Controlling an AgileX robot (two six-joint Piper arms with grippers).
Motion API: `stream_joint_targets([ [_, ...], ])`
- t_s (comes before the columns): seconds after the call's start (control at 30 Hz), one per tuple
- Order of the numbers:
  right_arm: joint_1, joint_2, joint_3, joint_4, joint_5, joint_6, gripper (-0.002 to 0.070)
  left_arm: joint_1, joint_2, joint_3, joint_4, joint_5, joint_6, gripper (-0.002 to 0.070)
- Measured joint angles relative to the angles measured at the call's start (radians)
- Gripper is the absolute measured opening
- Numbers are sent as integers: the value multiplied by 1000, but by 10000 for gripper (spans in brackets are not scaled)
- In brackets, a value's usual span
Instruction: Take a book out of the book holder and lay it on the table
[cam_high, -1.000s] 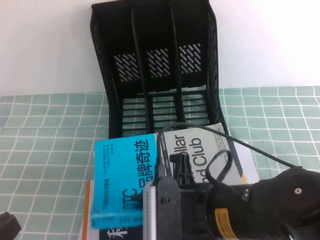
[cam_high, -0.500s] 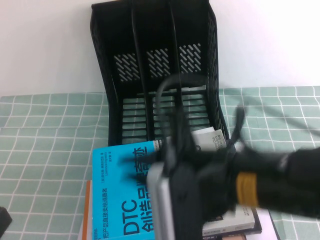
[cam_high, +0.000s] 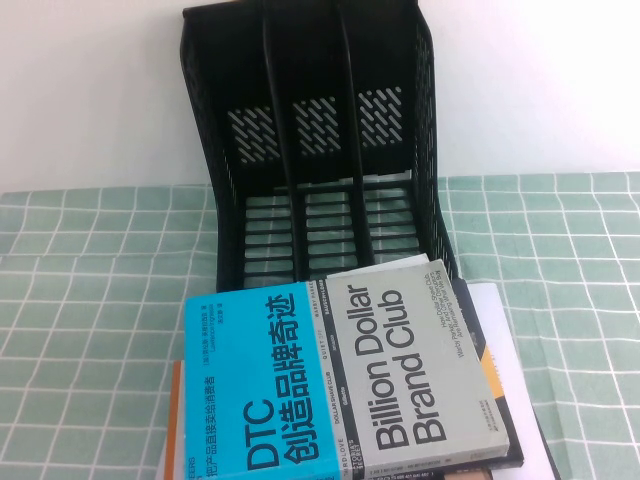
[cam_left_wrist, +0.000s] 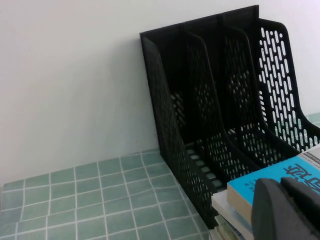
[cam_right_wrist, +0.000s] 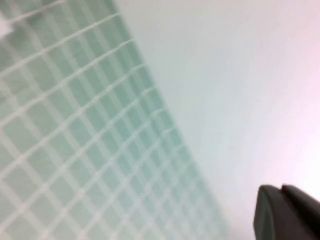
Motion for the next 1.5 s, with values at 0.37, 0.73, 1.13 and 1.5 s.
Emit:
stream_joint_targets([
  [0.37,-3,-619,425,547,-347,72,-1,0,0,144,-127,-252,-50,-2],
  [0.73,-3,-887,845,669,-565,143,-1,0,0,222,-145,-325,113,-3],
  [1.13,-3,-894,862,724,-563,147,-1,0,0,225,-161,-285,160,-3],
  [1.5,-3,-894,862,726,-563,147,-1,0,0,225,-161,-282,161,-2],
])
